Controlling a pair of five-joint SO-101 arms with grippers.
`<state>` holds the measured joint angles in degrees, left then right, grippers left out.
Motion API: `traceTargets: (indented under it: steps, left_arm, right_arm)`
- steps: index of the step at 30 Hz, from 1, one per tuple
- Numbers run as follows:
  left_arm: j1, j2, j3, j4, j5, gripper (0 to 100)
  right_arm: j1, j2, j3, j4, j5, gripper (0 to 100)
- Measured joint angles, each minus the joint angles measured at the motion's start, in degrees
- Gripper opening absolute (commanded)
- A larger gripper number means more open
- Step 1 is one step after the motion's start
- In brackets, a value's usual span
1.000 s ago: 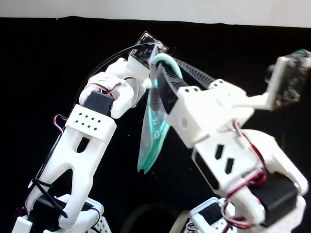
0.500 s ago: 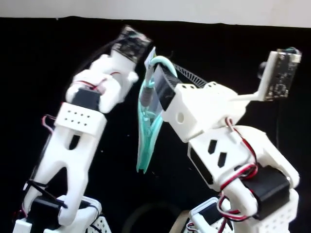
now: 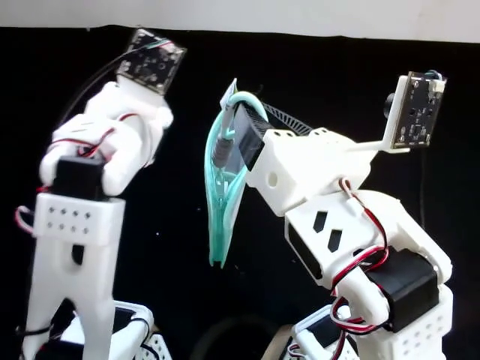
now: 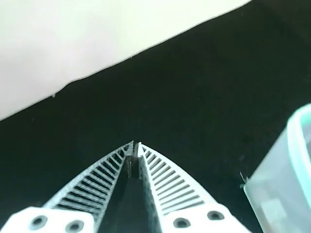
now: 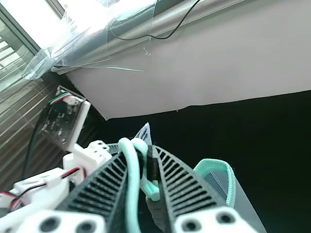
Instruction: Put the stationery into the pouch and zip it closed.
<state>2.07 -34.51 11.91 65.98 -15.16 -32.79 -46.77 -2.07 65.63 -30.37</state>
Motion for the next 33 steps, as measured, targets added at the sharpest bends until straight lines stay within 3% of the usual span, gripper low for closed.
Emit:
traceTargets:
  steps: [10,20,25,33]
  left_arm:
    - [0.1,-7.8,-0.1,13.4,0.0,1]
    - [8.7,-14.5,-0.5,19.3,0.0,1]
    - [9.4,-14.7,-4.7,25.6,0.3,11]
    - [15.4,-14.8,-9.1,31.4,9.3,15]
  right_arm:
    - [0.0,0.0,0.0,0.0,0.0,0.7]
    - [0.0,0.0,0.0,0.0,0.0,0.7]
    - [-0.1,0.0,1.3,0.0,0.0,0.7]
    - [-0.1,0.0,6.8,-2.6,0.0,0.7]
